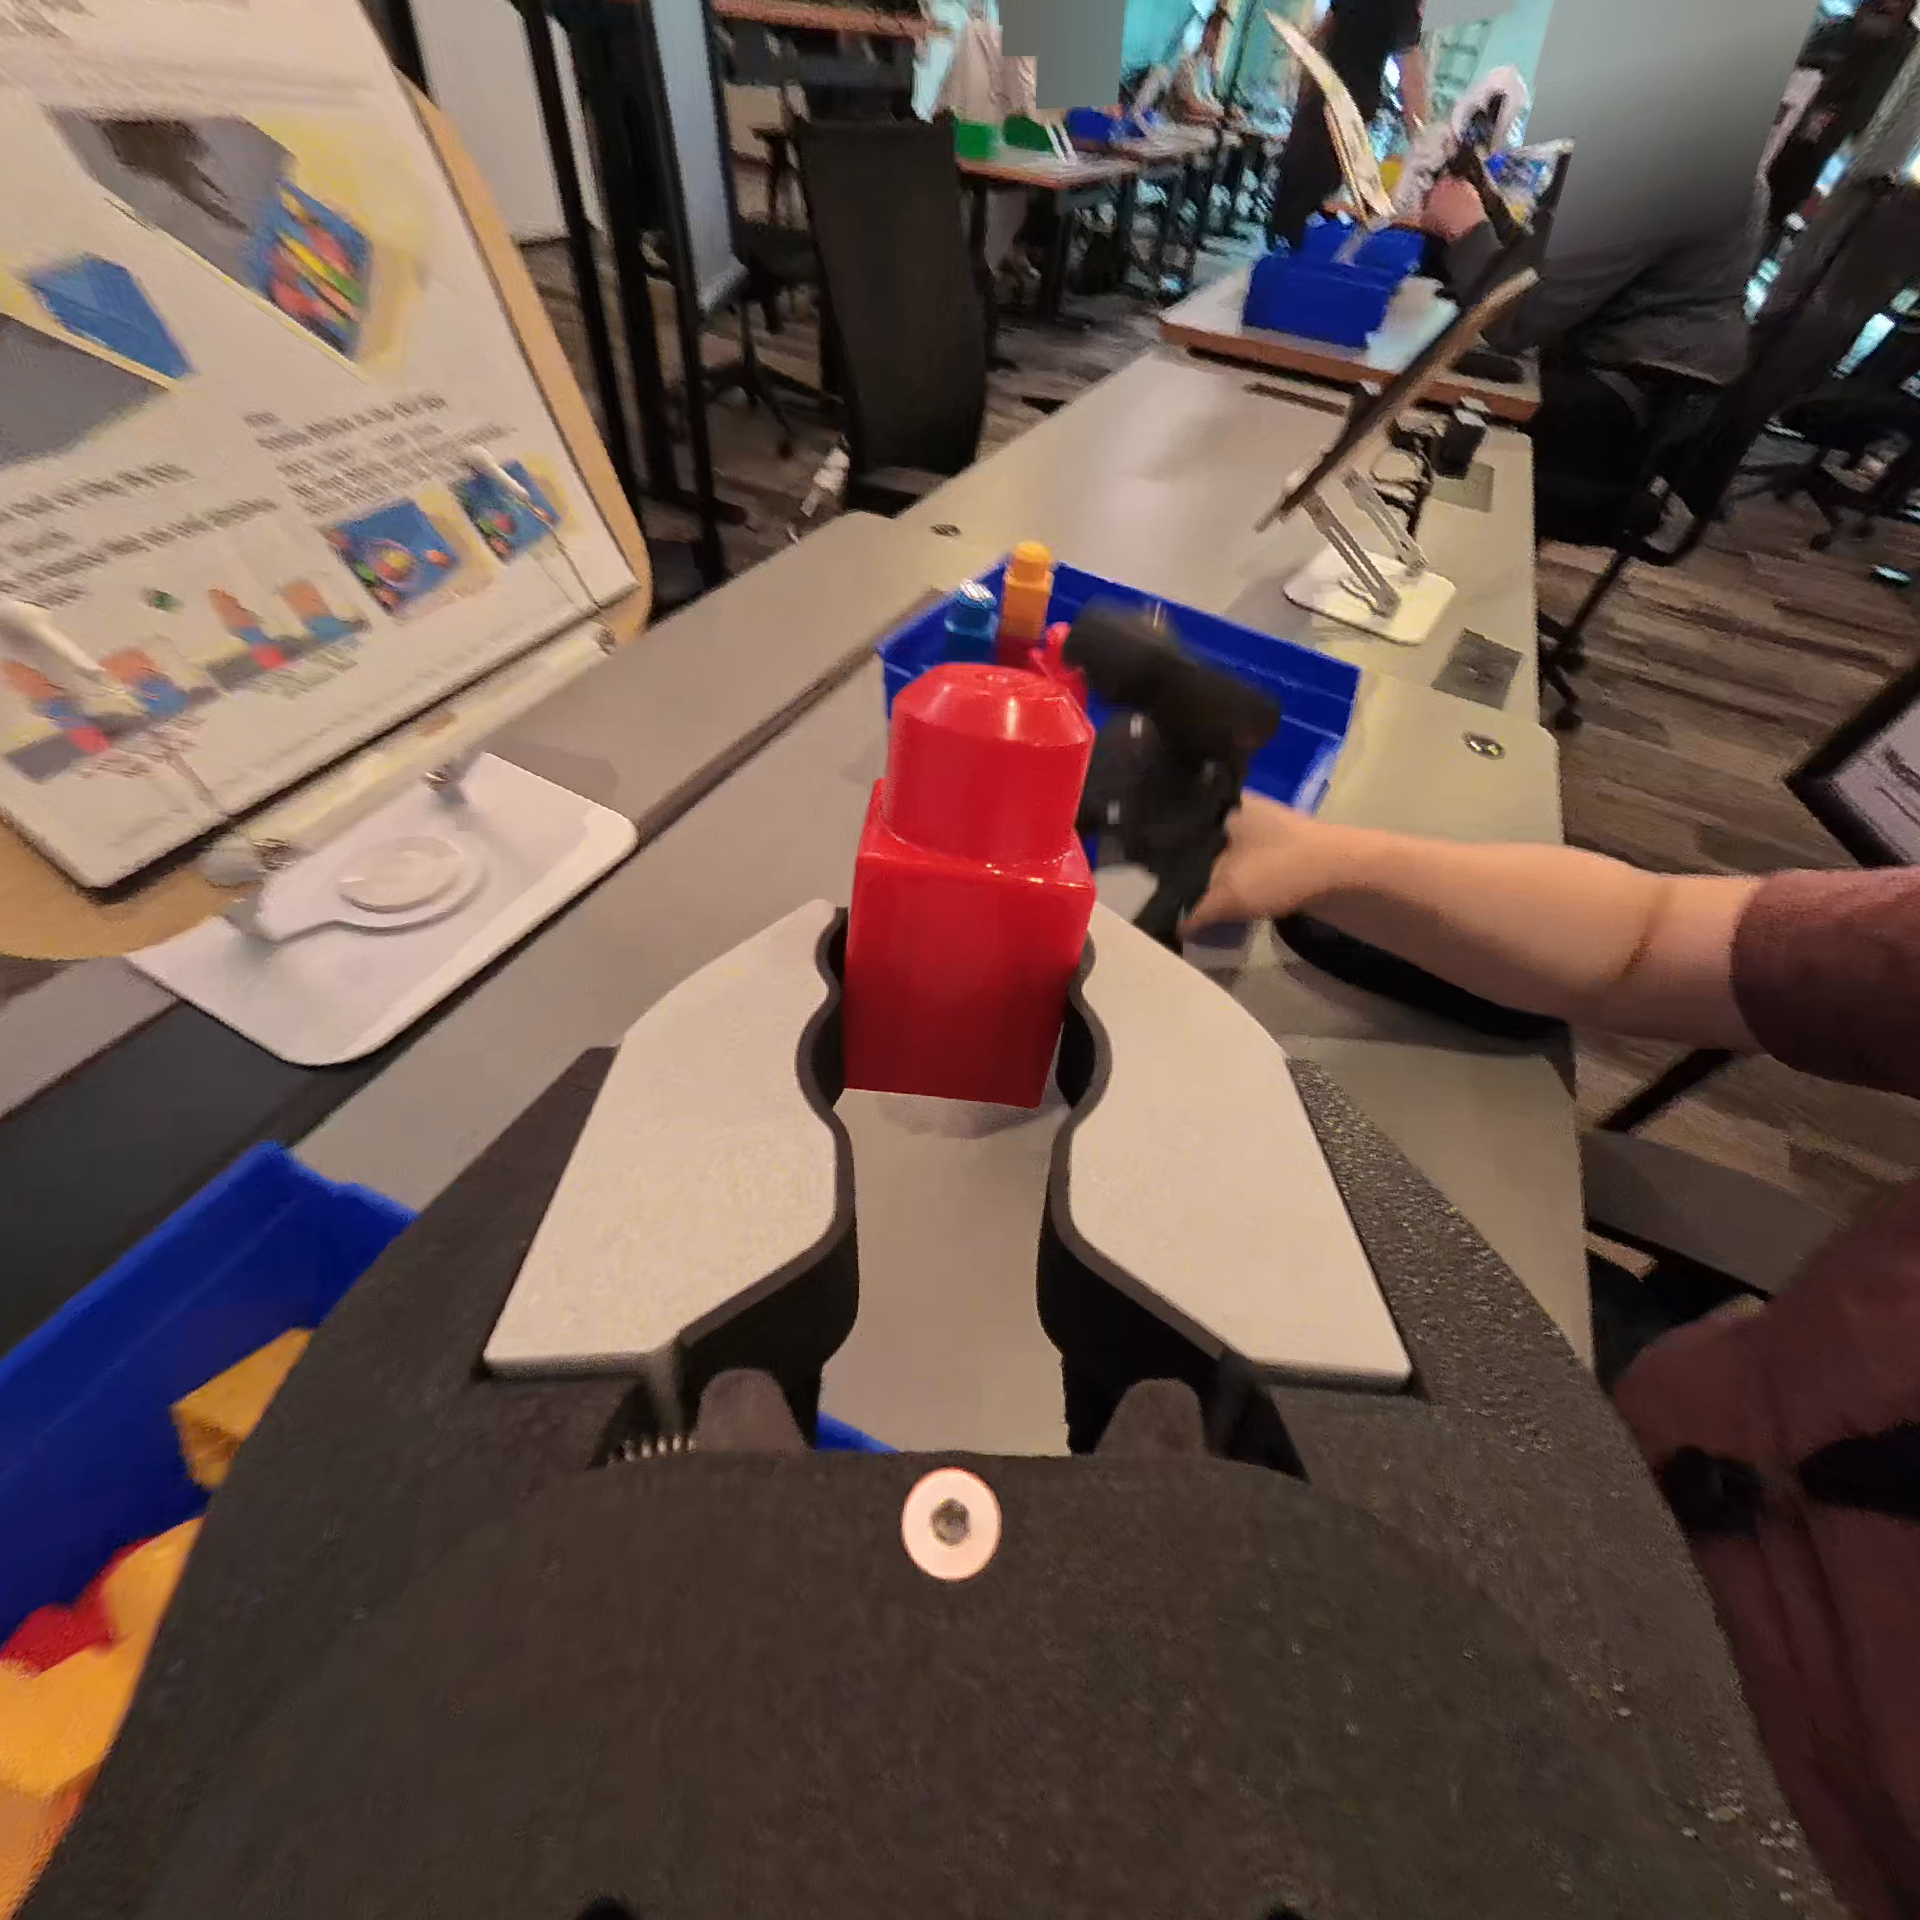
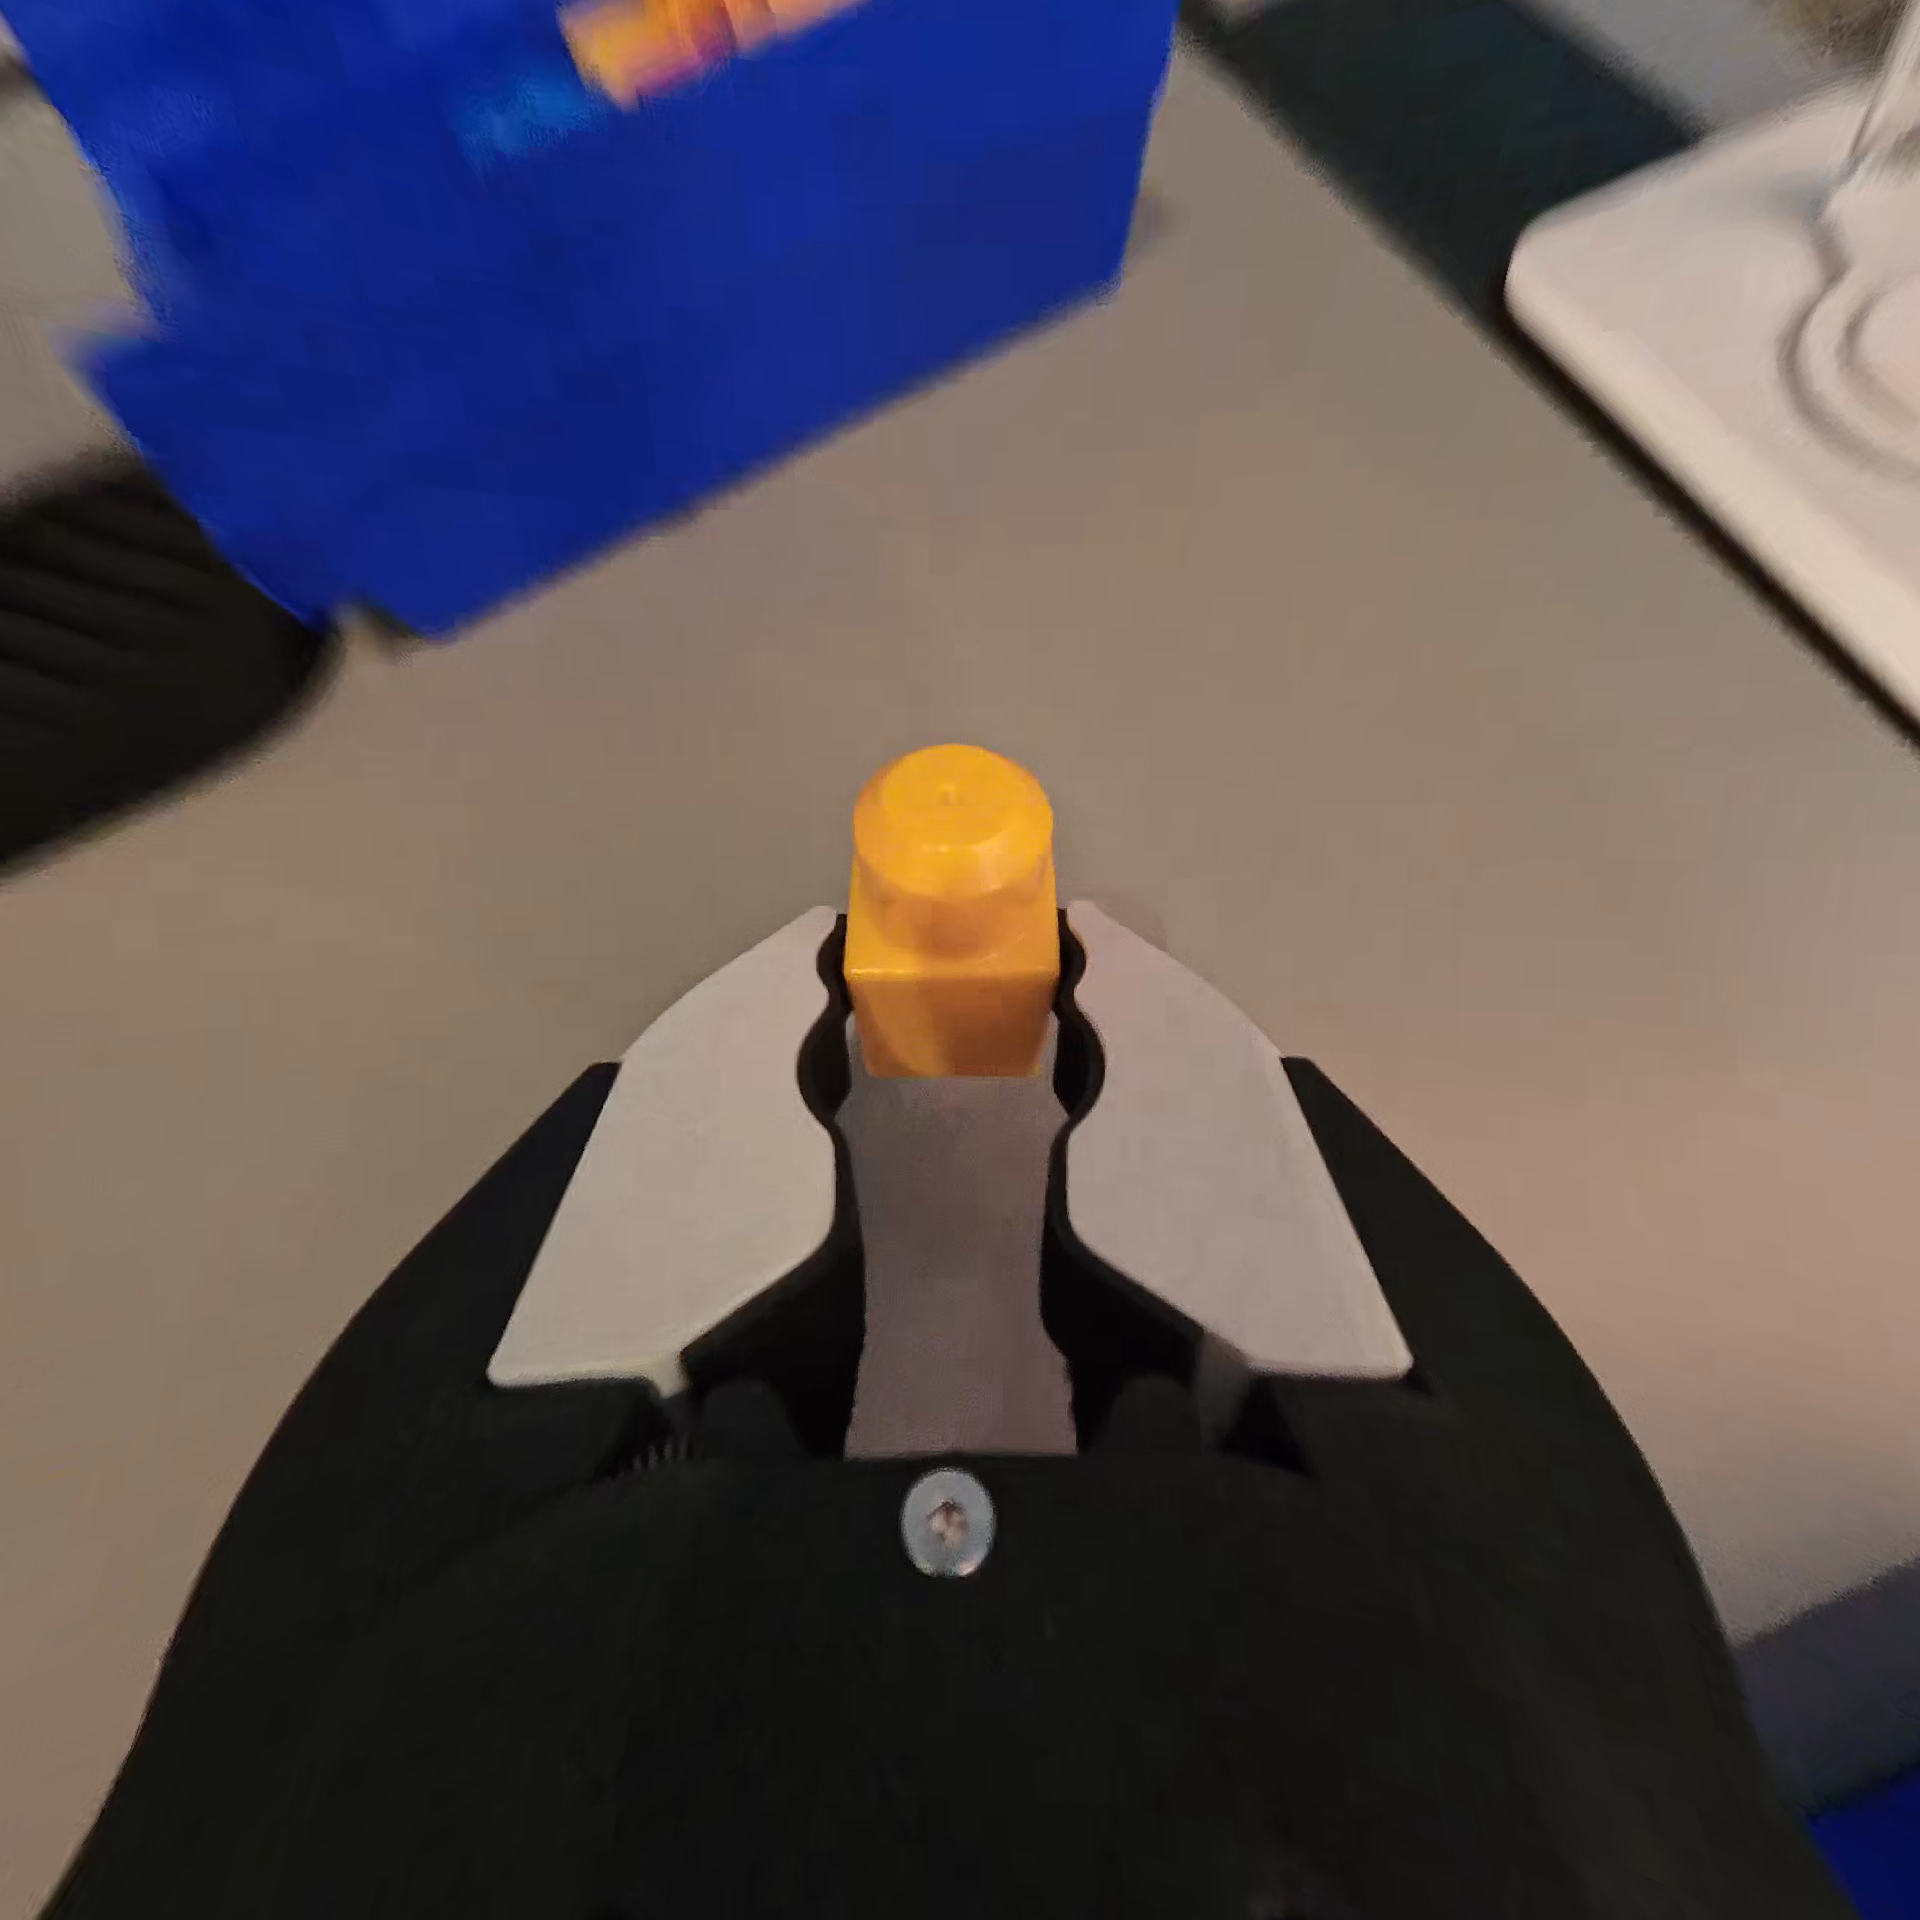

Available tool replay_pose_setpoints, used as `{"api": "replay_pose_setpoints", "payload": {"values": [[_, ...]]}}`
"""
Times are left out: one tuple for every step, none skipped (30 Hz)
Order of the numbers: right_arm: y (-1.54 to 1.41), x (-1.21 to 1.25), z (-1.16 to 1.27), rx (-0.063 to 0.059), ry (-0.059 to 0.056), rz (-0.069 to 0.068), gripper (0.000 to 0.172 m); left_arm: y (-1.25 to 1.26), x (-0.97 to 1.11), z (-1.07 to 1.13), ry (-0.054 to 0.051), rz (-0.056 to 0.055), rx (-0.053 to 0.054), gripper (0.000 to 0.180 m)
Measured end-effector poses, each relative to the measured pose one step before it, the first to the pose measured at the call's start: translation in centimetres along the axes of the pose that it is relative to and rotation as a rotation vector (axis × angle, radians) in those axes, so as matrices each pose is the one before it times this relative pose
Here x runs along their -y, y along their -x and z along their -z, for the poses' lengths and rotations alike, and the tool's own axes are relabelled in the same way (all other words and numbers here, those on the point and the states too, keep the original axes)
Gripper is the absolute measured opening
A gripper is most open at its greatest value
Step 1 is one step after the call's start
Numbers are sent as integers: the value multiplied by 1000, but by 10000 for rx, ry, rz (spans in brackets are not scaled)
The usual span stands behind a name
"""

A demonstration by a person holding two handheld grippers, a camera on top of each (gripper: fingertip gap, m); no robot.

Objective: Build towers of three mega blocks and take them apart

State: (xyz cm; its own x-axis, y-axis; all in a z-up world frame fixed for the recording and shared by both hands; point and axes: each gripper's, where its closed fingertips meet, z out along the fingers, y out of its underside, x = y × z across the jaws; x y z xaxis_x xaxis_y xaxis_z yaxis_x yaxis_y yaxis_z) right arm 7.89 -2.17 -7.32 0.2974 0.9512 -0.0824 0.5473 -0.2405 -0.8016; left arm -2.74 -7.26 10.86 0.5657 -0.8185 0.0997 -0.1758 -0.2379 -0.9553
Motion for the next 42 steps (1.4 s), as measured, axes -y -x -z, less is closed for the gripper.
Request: {"api": "replay_pose_setpoints", "payload": {"values": [[402,1784,1526,197,-686,-105,37,-392,-584,-1036,313,19,-311,37],[398,1818,1598,199,-683,-84,37,-479,-557,-1157,310,-10,-358,37],[443,1849,1613,240,-716,-83,37,-696,-397,-1275,209,18,-495,37],[538,1855,1562,330,-754,-104,37,-795,-309,-1346,158,79,-573,37],[721,1840,1437,440,-790,-111,37,-753,-249,-1415,122,132,-550,37],[851,1784,1257,515,-802,-116,37,-734,-268,-1450,132,117,-536,37],[929,1569,1008,554,-734,-154,37,-656,-361,-1452,180,57,-480,37],[935,1213,667,581,-586,-199,36,-470,-405,-1388,202,2,-339,37],[888,730,310,583,-357,-230,36,-340,-392,-1271,195,-17,-239,37],[648,329,19,448,-195,-194,37,-377,-353,-1104,180,12,-249,37],[312,60,-165,258,-113,-70,37,-382,-249,-920,128,48,-253,37],[118,-281,-306,150,66,28,36,-265,-107,-703,58,48,-154,37],[54,-682,-393,131,350,32,36,-133,40,-456,-32,16,-43,37],[56,-788,-408,125,464,54,36,-169,184,-221,-117,-11,-47,37],[134,-472,-326,127,255,83,37,-178,183,-47,-116,30,-71,37],[150,-356,-262,105,211,42,36,-27,42,54,-16,19,9,37],[68,-473,-243,13,331,63,36,-35,20,91,-2,41,-2,37],[68,-277,-159,-28,205,118,37,-22,-166,57,120,4,8,37],[14,-177,-82,-60,134,86,36,-43,-174,27,136,25,-8,37],[-64,-358,-82,-90,264,-5,36,14,-216,-27,181,17,56,36],[-110,-537,-126,-123,395,-26,36,144,-296,-86,231,15,145,36],[-41,-549,-186,-92,375,56,36,79,-440,-157,336,-35,111,36],[50,-365,-148,-6,243,53,37,27,-452,-153,340,-219,121,35],[55,-234,-49,50,153,-53,37,-9,-253,-71,174,-175,91,35],[-10,-30,13,37,24,-93,37,16,-75,2,67,55,22,35],[-3,385,54,23,-249,-64,37,-102,238,49,-181,120,-125,35],[37,770,73,37,-538,-36,37,-141,584,129,-441,155,-217,35],[29,923,36,49,-714,-62,37,-172,792,224,-579,162,-234,35],[-38,865,-44,25,-759,-94,37,-172,570,168,-385,205,-188,35],[-17,788,-59,30,-773,-127,38,-98,247,94,-167,148,-100,35],[46,559,-72,78,-640,-191,41,-126,19,0,-31,42,-90,35],[84,91,-92,129,-228,-225,37,-55,60,-21,-48,-9,-31,35],[48,-204,-55,127,120,-203,37,-55,11,0,-14,0,-37,35],[-38,-139,43,28,145,-79,37,31,-35,-2,25,33,-1,35],[-85,-73,92,-61,99,57,37,37,-27,-22,3,70,-16,35],[-56,-96,84,-65,138,46,37,34,-31,-53,12,68,-9,35],[23,-132,68,-16,182,9,37,-53,-2,-72,-17,58,-68,35],[36,-144,52,-9,176,35,38,-154,-16,-60,-1,87,-137,35],[-39,-106,64,-64,134,40,38,-67,92,13,-73,63,-69,35],[-105,-86,42,-100,95,24,38,79,69,74,-64,61,13,35],[-113,-158,11,-83,112,1,38,97,-63,56,47,27,46,35],[-74,-214,18,-14,165,-19,38,150,-160,13,114,-15,94,35]]}}
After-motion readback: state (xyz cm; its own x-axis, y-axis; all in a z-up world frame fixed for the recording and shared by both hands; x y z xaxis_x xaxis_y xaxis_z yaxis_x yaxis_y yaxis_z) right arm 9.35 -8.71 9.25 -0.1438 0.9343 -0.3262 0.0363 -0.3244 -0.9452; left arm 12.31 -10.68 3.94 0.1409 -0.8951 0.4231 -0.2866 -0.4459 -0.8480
